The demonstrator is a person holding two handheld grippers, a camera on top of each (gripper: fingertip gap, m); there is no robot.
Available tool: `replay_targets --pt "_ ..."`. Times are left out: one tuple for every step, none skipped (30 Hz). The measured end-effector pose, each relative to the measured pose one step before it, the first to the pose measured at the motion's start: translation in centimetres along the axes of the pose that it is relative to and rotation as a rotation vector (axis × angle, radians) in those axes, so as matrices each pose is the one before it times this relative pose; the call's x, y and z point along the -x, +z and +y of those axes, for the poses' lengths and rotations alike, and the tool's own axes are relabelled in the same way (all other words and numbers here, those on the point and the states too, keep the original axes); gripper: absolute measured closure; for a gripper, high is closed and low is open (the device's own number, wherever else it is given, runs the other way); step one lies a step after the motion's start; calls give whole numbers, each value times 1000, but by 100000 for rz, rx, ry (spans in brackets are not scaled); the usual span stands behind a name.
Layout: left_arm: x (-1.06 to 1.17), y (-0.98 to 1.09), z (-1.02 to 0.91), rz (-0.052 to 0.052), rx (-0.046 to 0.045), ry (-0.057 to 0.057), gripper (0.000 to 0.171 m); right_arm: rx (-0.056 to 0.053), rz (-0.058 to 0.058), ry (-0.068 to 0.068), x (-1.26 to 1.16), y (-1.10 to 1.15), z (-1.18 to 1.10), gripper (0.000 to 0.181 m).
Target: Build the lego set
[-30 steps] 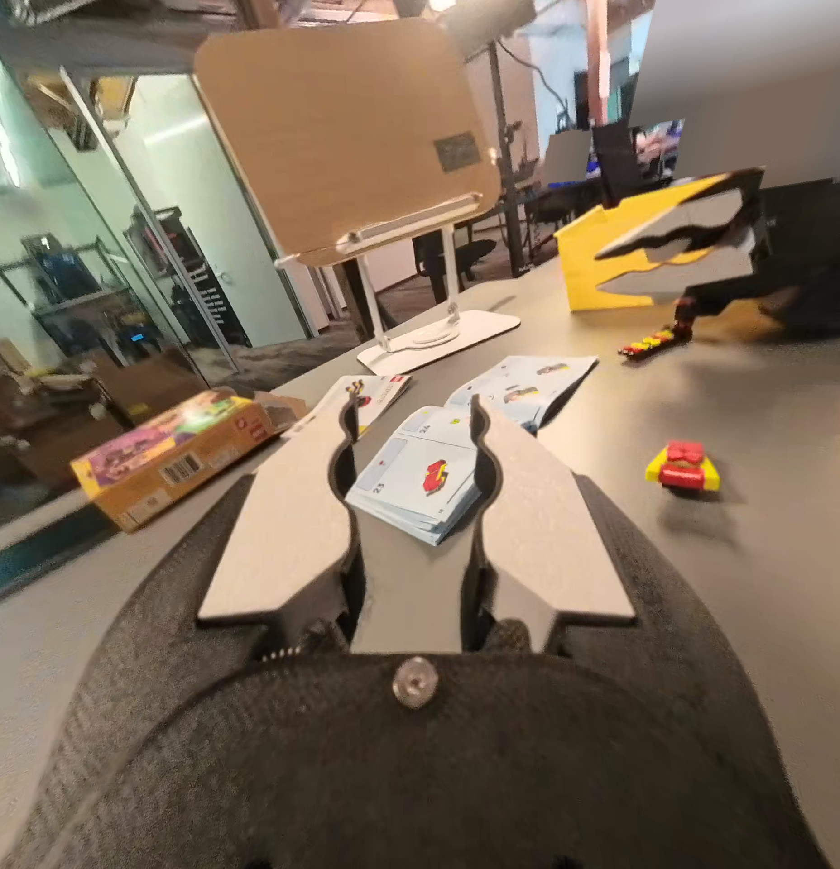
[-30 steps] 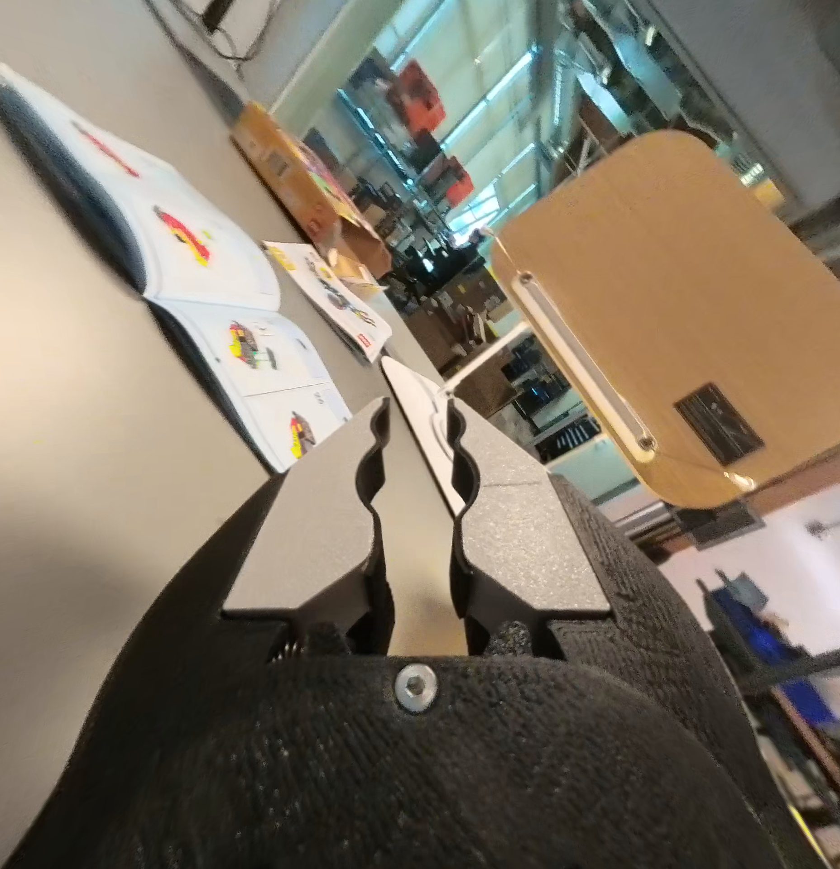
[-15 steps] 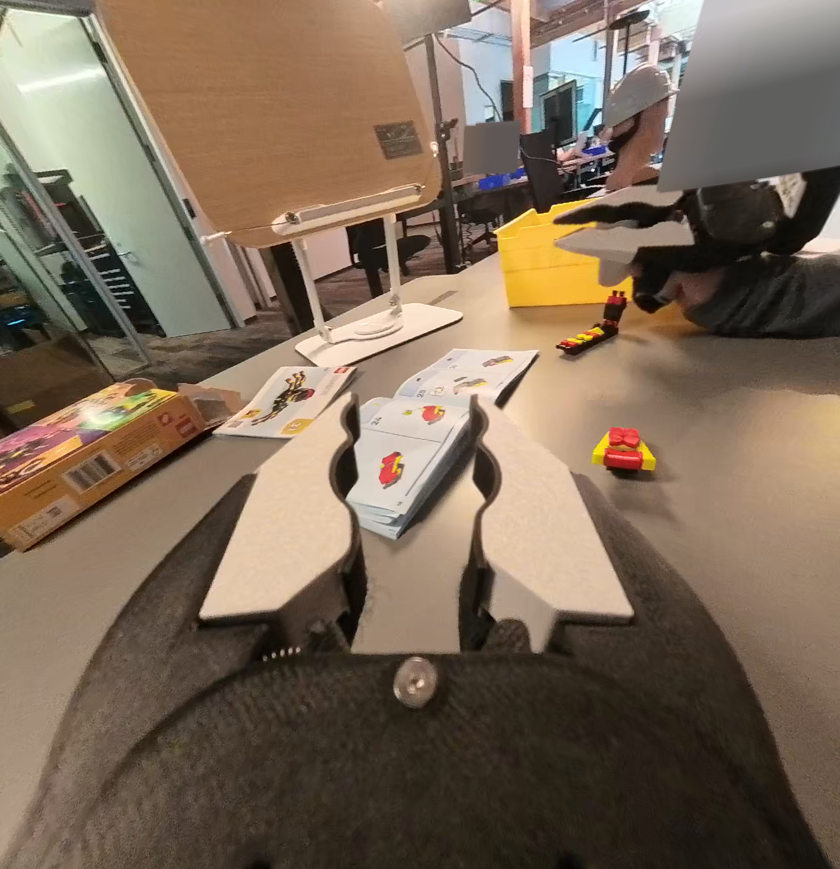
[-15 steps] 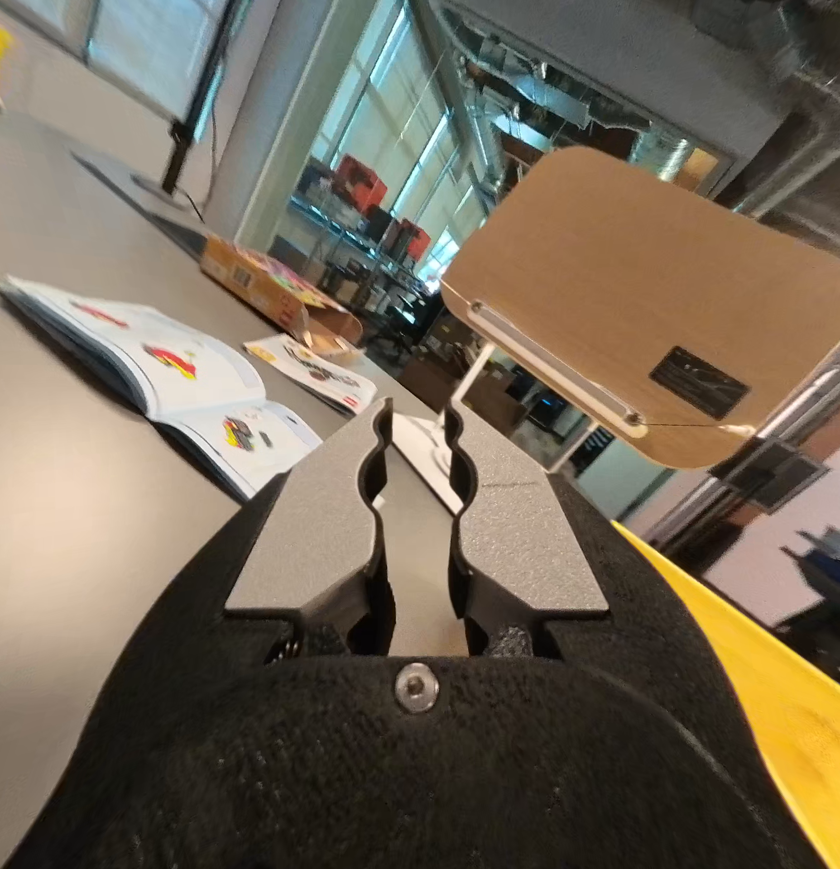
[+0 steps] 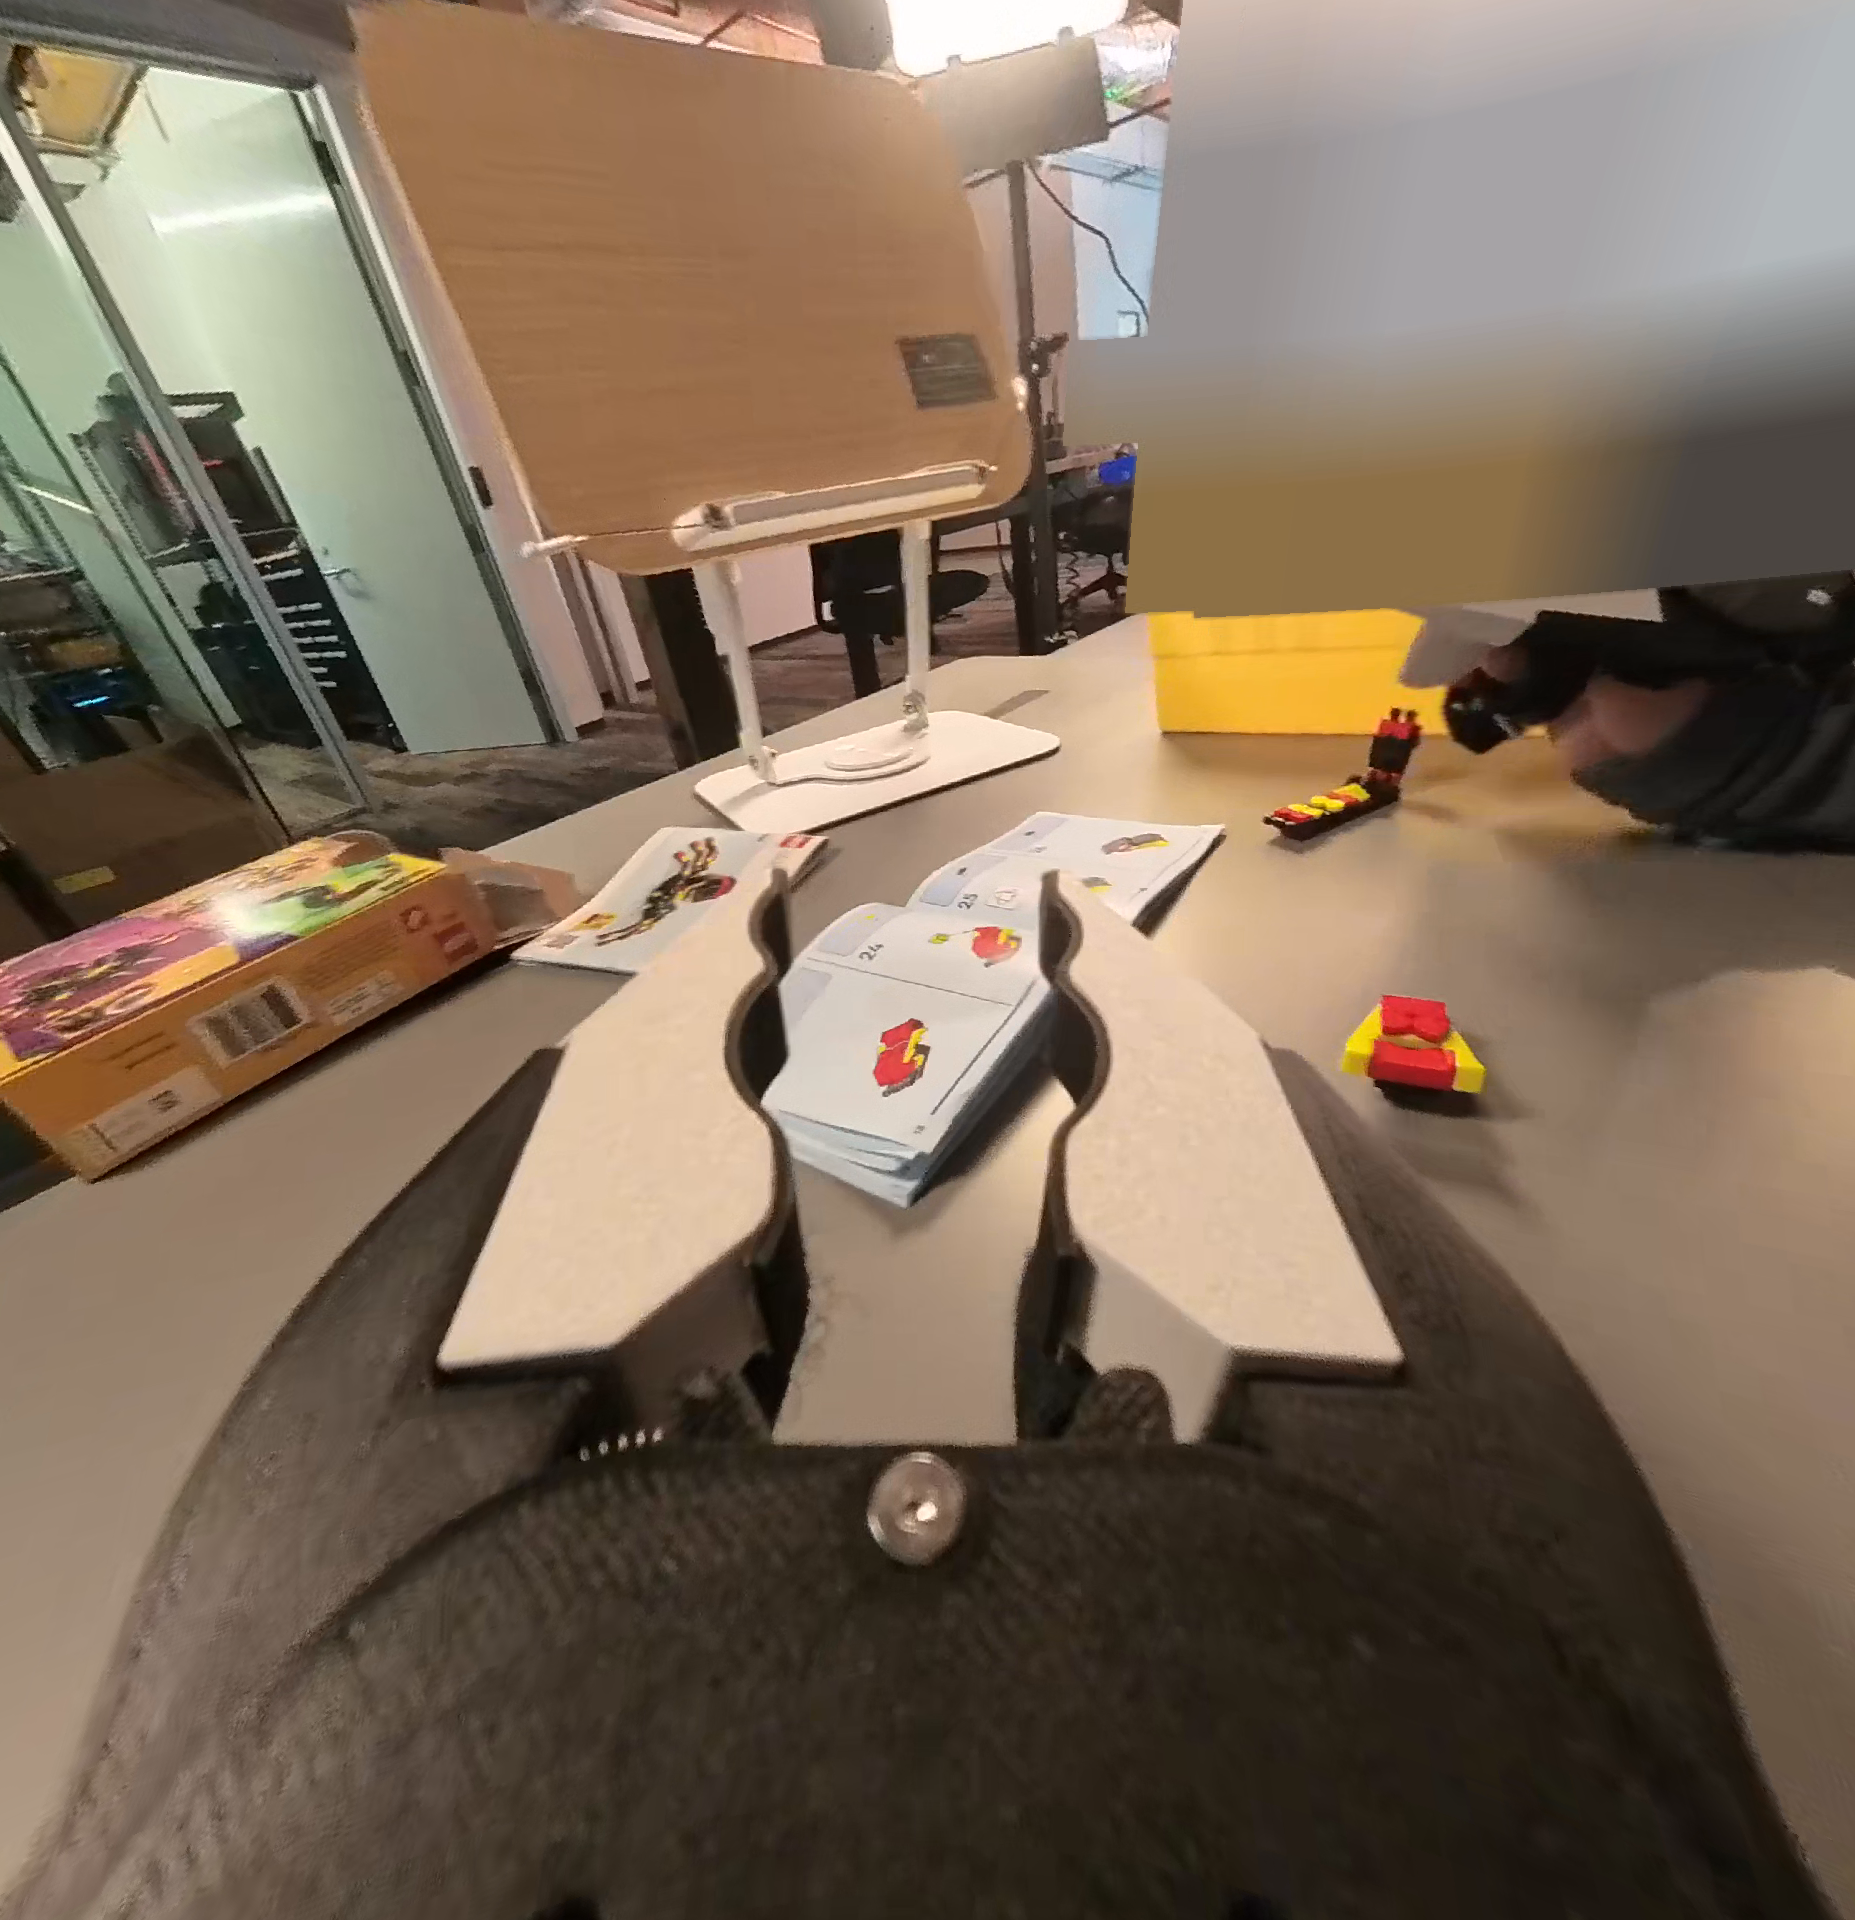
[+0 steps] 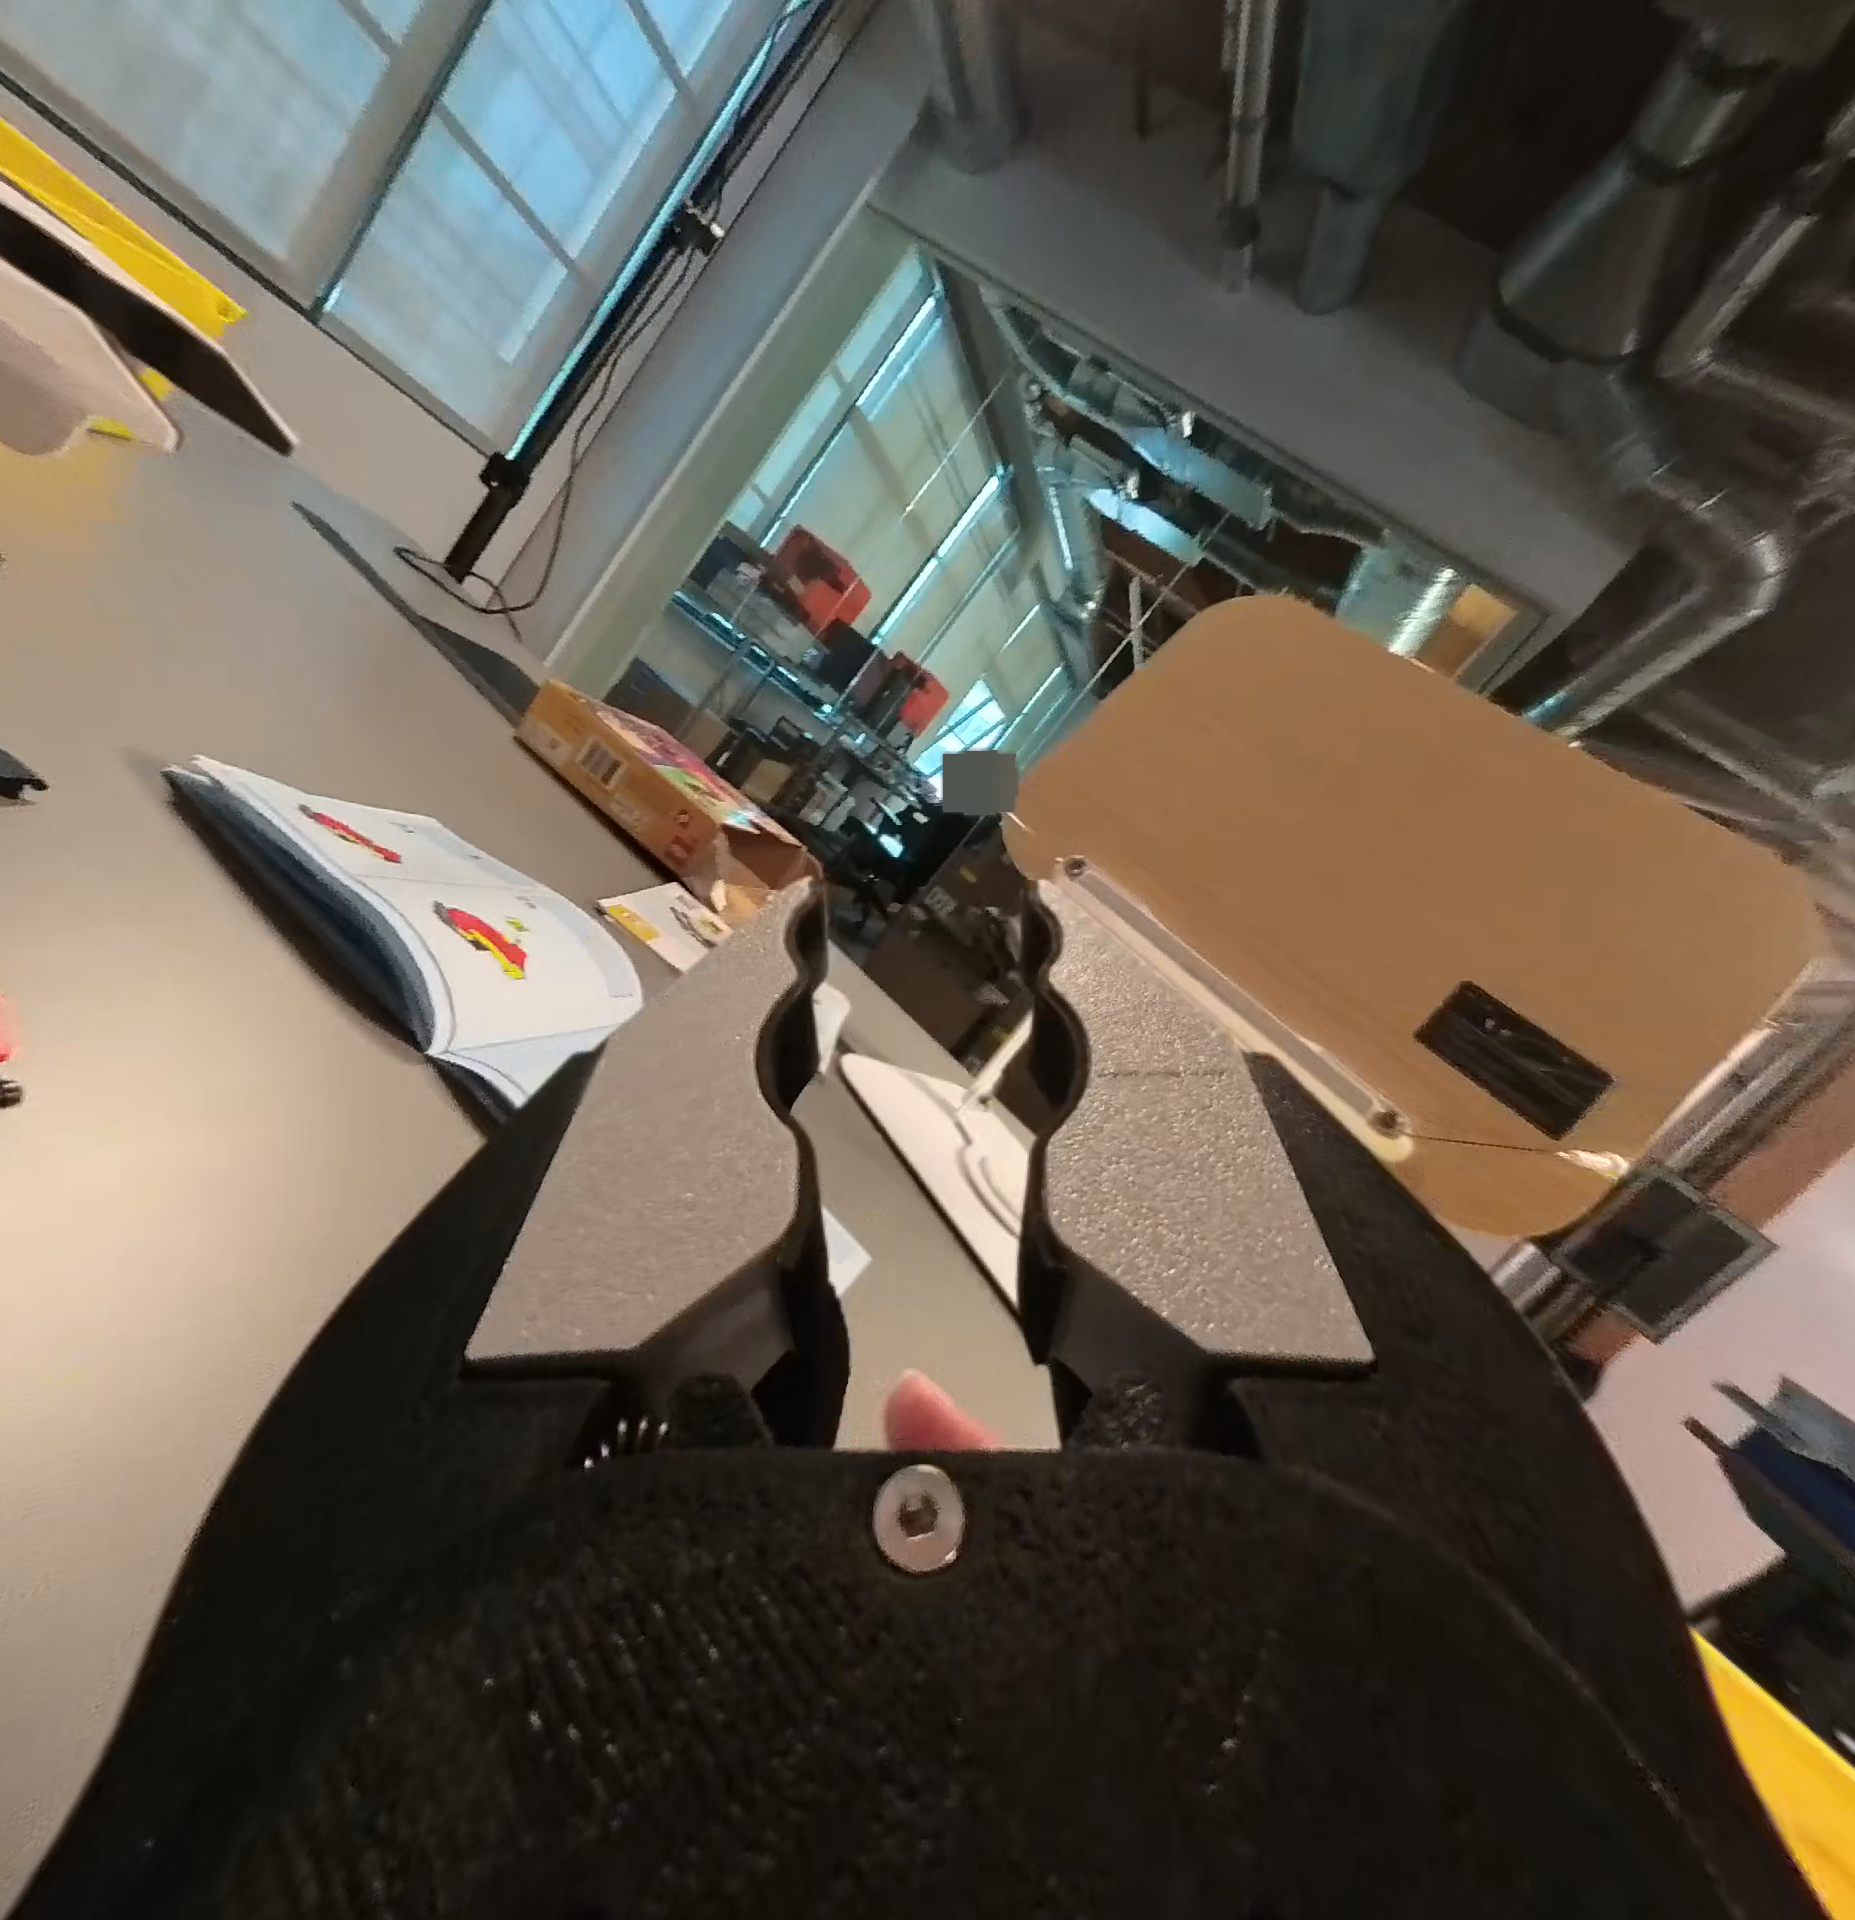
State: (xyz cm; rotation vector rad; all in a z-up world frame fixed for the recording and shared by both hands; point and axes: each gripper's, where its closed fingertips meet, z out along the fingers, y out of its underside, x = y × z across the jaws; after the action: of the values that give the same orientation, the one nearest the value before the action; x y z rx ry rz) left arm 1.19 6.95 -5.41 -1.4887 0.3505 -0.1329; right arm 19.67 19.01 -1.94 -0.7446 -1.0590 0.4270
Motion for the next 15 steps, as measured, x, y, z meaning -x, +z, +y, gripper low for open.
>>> replay_targets --pt "330 -70 -58 -1535 -651 -38 123 502 926 784 -235 -54 133 144" --pt "297 -65 -35 -1530 -410 430 120 1164 139 1782 -37 51 280 140" --pt "225 -45 -5 -1290 -186 1064 117 1566 -314 2032 104 106 392 134" --pt "158 -9 15 -1057 -220 1987 113 1682 -408 1906 153 155 437 127" --pt "74 43 20 -821 -325 2193 107 1495 -589 1644 163 156 394 120" --pt "-88 44 -22 29 -350 1951 100 1119 -461 1519 126 140 277 114" --pt "-154 24 -81 244 -654 2034 95 414 -186 1620 41 102 124 105" --pt "-119 16 -147 -220 -1222 2018 90 -255 -107 1839 9 63 -9 95" --pt "-108 3 -192 -215 -1562 2061 86 -438 -3 1951 -18 29 -49 91" --pt "-145 34 -207 261 -1967 2674 80 -535 -274 1695 27 12 -52 88" --pt "-72 43 -205 -217 -1984 2197 73 -352 -658 1194 95 31 -1 86" --pt "-17 41 -112 -359 -924 1236 69 104 -573 705 103 50 68 84" --pt "-21 33 -52 -28 -110 -2 66 407 -333 388 84 55 108 82" --pt "-68 1 -79 410 -322 -685 63 80 -450 270 92 23 25 80" --pt "-87 -36 -141 704 -831 -792 61 -523 -448 335 86 3 -70 80"
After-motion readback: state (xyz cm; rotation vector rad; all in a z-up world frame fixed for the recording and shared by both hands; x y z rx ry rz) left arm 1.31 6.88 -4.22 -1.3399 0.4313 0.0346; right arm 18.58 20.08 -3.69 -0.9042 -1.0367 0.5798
